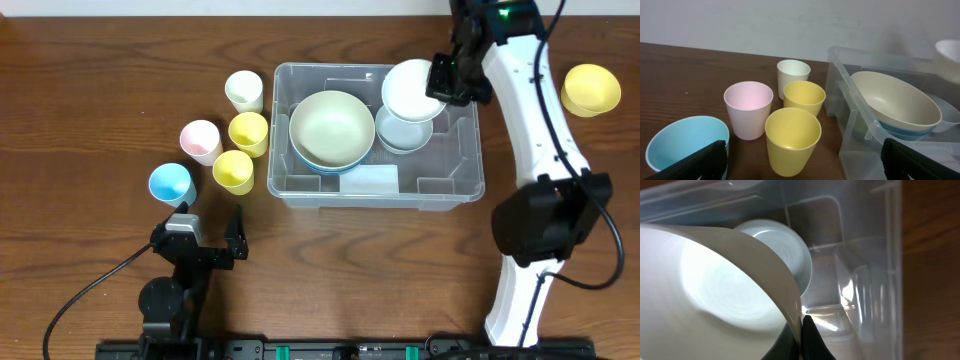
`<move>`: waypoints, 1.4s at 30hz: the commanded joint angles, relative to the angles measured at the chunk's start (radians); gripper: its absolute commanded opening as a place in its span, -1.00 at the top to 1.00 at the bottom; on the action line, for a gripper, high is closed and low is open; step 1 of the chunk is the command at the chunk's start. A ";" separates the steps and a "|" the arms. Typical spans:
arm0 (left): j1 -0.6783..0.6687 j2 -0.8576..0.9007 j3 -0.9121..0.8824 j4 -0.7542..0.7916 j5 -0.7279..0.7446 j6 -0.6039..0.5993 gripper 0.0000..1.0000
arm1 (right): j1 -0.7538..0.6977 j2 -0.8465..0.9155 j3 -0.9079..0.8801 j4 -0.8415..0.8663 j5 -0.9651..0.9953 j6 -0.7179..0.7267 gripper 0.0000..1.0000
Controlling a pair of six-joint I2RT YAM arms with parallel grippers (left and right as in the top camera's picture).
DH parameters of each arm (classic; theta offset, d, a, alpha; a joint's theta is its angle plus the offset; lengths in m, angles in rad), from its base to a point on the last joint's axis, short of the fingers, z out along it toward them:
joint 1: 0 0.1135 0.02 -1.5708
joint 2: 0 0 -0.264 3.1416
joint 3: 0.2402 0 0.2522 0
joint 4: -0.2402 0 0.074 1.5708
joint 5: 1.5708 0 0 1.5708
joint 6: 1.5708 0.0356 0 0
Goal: Pack container
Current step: 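Carry the white bowl onto the grey bowl in the bin, release, then move the right gripper to the yellow bowl and grip its rim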
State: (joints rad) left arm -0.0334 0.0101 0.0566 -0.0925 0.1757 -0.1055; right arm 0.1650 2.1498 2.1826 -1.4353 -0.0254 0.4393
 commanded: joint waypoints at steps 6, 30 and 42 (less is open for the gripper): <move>0.006 -0.006 -0.031 -0.010 -0.008 -0.005 -0.96 | 0.006 0.049 -0.025 0.023 -0.032 0.005 0.97; 0.006 -0.006 -0.031 -0.010 -0.008 -0.005 -0.96 | 0.003 0.050 -0.248 0.210 -0.042 0.016 0.32; 0.006 -0.006 -0.031 -0.010 -0.008 -0.005 -0.96 | -0.035 0.013 -0.103 0.145 -0.047 -0.012 0.03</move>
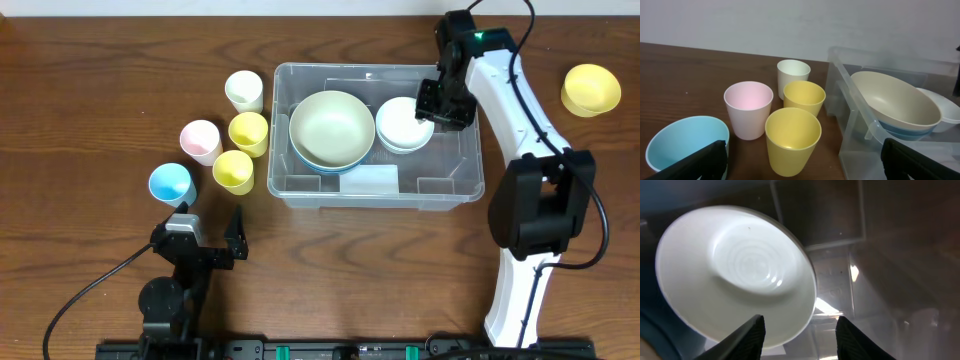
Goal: Pack container
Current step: 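Move the right gripper to the yellow bowl and grip its rim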
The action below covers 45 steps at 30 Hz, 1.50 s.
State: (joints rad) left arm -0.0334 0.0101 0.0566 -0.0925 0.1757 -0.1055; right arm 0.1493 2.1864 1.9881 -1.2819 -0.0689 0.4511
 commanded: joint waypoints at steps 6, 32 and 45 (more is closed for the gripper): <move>0.006 -0.006 -0.031 -0.010 -0.008 -0.005 -0.96 | -0.088 -0.101 0.375 -0.098 0.043 -0.048 -0.82; 0.006 -0.006 -0.031 -0.010 -0.008 -0.005 -0.96 | -0.732 0.240 0.394 -0.060 0.104 -0.041 -0.98; 0.006 -0.006 -0.031 -0.010 -0.008 -0.005 -0.96 | -0.733 0.323 0.393 0.080 0.087 0.005 -0.99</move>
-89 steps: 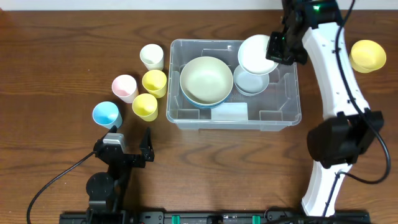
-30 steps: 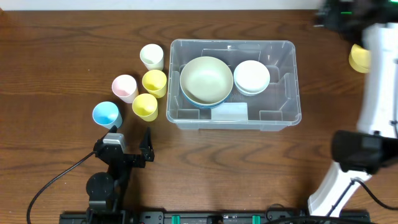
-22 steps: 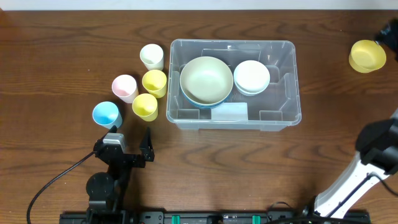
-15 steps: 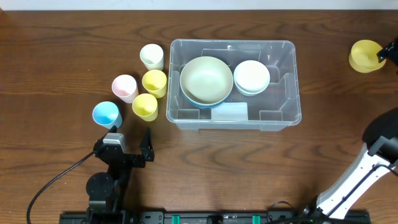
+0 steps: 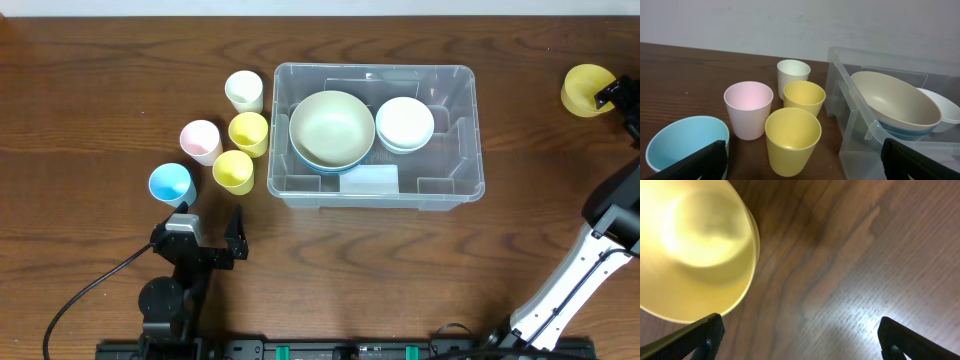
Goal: Pack container
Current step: 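Move the right gripper to the yellow bowl and grip its rim, then carry the yellow bowl onto the white bowl in the bin, release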
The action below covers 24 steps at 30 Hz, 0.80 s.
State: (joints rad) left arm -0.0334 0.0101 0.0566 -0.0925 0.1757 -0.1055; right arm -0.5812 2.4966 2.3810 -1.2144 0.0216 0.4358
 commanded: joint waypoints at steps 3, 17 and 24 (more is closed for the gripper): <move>0.006 -0.006 -0.031 -0.010 -0.008 -0.005 -0.96 | -0.001 0.013 0.000 0.032 0.005 0.039 -0.99; 0.006 -0.006 -0.031 -0.010 -0.008 -0.005 -0.96 | 0.002 0.070 -0.001 0.106 0.000 0.050 -0.99; 0.006 -0.006 -0.031 -0.010 -0.008 -0.005 -0.96 | 0.005 0.109 -0.001 0.114 0.002 0.057 -0.99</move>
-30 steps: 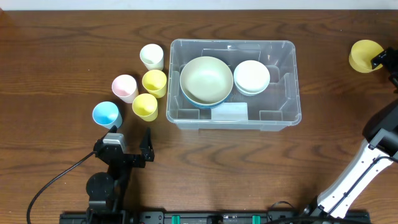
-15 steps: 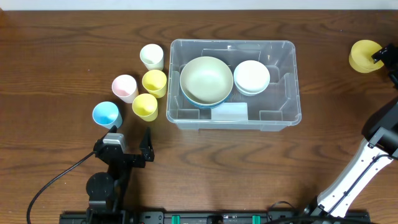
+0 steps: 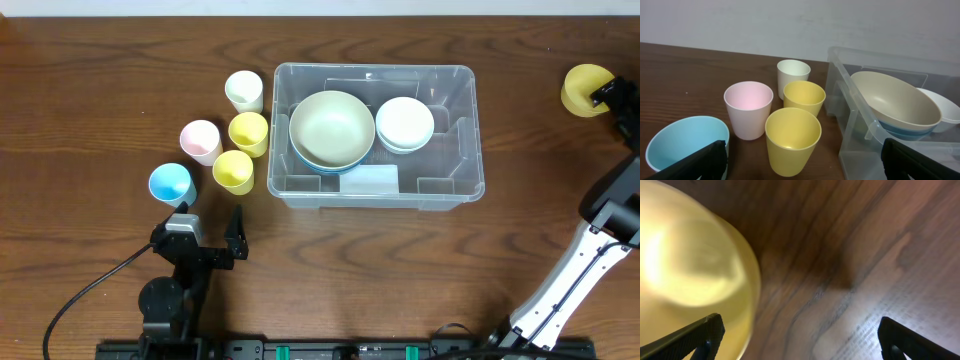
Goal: Pack container
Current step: 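Carry the yellow bowl onto the white bowl in the bin, release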
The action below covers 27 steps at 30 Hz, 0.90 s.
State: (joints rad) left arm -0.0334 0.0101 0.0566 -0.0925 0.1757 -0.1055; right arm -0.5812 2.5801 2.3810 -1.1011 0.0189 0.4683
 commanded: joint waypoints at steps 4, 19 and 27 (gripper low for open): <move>0.006 -0.006 -0.031 -0.010 -0.008 -0.005 -0.96 | 0.004 0.033 -0.001 -0.002 0.008 0.025 -0.99; 0.006 -0.006 -0.031 -0.010 -0.008 -0.005 -0.96 | 0.004 0.034 0.000 -0.081 0.037 0.059 0.49; 0.006 -0.006 -0.031 -0.010 -0.008 -0.005 -0.96 | 0.000 0.014 0.031 -0.163 0.032 0.058 0.98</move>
State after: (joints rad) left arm -0.0334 0.0101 0.0566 -0.0925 0.1757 -0.1055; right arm -0.5804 2.6015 2.3978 -1.2304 0.0246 0.5304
